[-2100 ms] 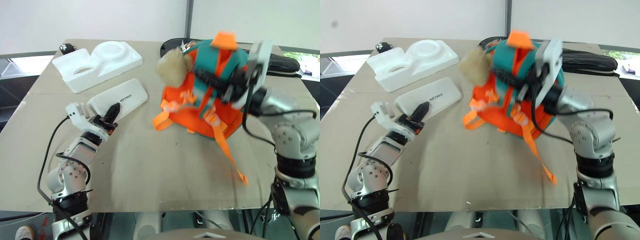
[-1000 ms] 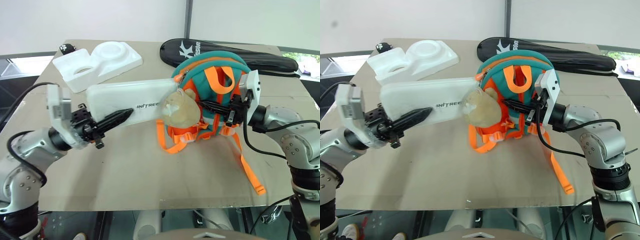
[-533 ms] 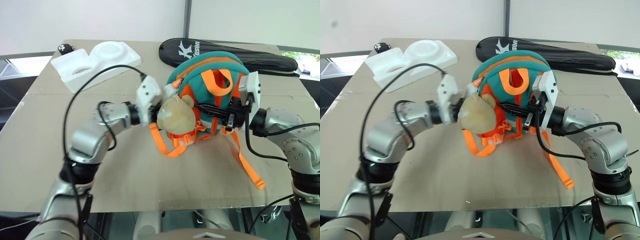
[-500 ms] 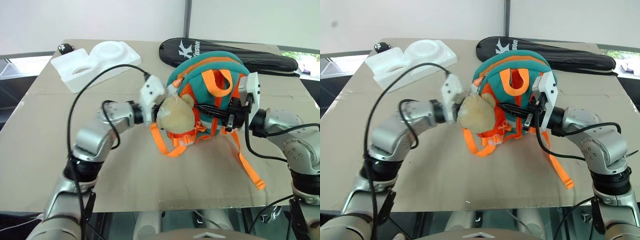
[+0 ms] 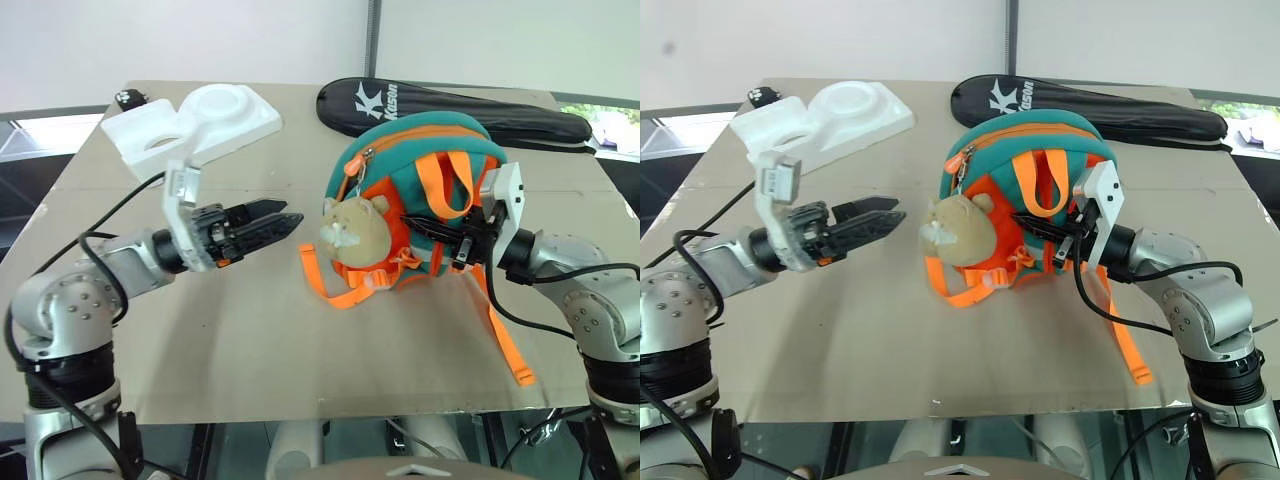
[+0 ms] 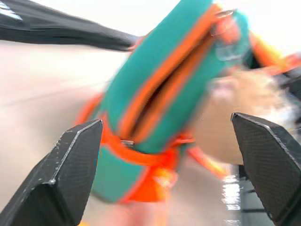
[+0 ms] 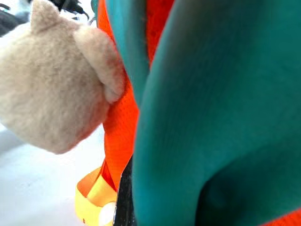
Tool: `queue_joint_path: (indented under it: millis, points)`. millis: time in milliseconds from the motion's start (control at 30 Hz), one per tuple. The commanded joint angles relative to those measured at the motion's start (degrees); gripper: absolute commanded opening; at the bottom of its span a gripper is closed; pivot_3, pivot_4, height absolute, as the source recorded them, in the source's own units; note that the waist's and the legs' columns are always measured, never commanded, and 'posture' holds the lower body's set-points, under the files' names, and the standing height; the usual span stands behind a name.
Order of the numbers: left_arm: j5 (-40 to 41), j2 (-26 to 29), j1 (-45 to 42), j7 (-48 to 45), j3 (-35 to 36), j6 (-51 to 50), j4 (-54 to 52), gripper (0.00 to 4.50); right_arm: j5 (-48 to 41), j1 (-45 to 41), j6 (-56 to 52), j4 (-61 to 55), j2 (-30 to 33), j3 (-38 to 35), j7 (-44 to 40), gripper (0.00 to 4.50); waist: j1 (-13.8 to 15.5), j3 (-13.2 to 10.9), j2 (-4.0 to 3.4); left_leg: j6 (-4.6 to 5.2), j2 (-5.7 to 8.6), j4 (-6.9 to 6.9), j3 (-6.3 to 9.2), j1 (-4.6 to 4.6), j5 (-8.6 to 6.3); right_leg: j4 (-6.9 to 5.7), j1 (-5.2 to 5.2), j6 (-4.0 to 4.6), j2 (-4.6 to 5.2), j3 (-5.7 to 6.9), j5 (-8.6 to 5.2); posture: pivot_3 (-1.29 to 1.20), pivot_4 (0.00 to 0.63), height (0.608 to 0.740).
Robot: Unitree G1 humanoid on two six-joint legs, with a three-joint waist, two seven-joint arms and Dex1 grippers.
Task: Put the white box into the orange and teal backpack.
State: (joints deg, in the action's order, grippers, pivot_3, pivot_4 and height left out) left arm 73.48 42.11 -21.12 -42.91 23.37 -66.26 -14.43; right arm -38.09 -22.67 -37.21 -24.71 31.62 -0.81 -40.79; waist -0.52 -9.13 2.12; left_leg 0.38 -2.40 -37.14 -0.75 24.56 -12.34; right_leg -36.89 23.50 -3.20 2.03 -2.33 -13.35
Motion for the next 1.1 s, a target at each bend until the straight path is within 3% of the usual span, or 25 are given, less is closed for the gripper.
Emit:
queue_joint_path:
  millis: [33, 133, 300, 400, 600, 667, 833, 1100]
  points:
    - [9.6, -2.4, -1.4, 7.4, -1.9, -2.9, -1.7, 4.46, 0.5, -1.1, 1.5, -0.8, -0.1, -0.1, -0.5, 0.00, 0.1, 0.0, 0.00, 0.00, 0.00, -0.03, 0.00, -0.01, 0.00, 0.00, -0.02, 0.00, 0.00, 0.00, 0.00, 0.00, 0.150, 0.740]
    - [13.1, -7.0, -3.8, 14.7, -5.0, -1.5, -1.7, 4.46, 1.5, -1.1, 2.1, -0.8, 0.2, 0.1, -0.9, 0.00, 0.1, 0.0, 0.04, 0.01, 0.03, -0.07, 0.04, -0.02, 0.00, -0.02, -0.05, 0.00, 0.00, -0.01, 0.02, 0.00, 0.150, 0.740]
    - [13.2, -10.0, -6.0, 18.4, -10.7, -1.6, -2.3, 4.46, 1.3, -1.6, 1.3, -1.8, -0.3, -0.4, 0.7, 0.00, -0.2, 0.0, 0.03, 0.00, 0.03, 0.00, 0.05, -0.05, 0.00, -0.06, -0.04, 0.00, -0.07, -0.05, 0.02, 0.00, 0.150, 0.740]
    - [10.4, -9.6, -7.0, 17.3, -12.9, -1.7, -1.2, 3.73, 0.9, -1.3, 0.5, -2.6, -0.1, -0.3, 1.2, 0.00, -0.2, 0.0, 0.02, 0.00, 0.03, 0.01, 0.05, -0.02, 0.00, -0.06, -0.02, 0.01, -0.08, -0.04, 0.02, 0.00, 0.150, 0.740]
    - [8.5, -8.0, -8.5, 14.0, -13.2, -1.2, -0.5, 0.86, 0.5, -1.7, -0.2, -2.9, -0.1, -1.3, 2.2, 0.00, 0.0, 0.0, 0.02, 0.00, 0.04, -0.01, 0.03, 0.00, 0.00, -0.03, -0.02, 0.01, -0.07, -0.04, 0.02, 0.00, 0.150, 0.740]
    - [6.7, -7.5, -8.3, 12.8, -12.2, 0.3, -0.3, 0.20, 1.7, -2.1, 0.6, -1.9, -0.7, -1.3, 3.3, 0.00, -0.1, 0.0, 0.02, 0.00, 0.04, 0.00, 0.02, 0.00, 0.00, -0.02, -0.02, 0.01, -0.07, -0.05, 0.02, 0.00, 0.150, 0.740]
    - [3.8, -5.8, -7.1, 9.0, -8.0, 5.0, -0.6, 0.13, 4.3, -3.8, 1.2, 1.0, -2.8, -2.7, 8.5, 0.00, -0.3, 0.0, 0.01, 0.00, 0.04, 0.00, 0.02, 0.00, 0.00, -0.03, 0.00, 0.01, -0.07, -0.05, 0.02, 0.00, 0.150, 0.740]
    - [-4.7, -3.5, -3.1, 2.7, -8.1, 11.5, -2.2, 0.13, 6.4, -7.1, 0.5, 6.1, -3.2, -5.0, 13.1, 0.00, -0.3, 0.0, -0.01, 0.00, 0.03, 0.07, -0.05, 0.05, 0.00, 0.01, 0.09, 0.01, -0.08, -0.11, 0.01, 0.00, 0.150, 0.740]
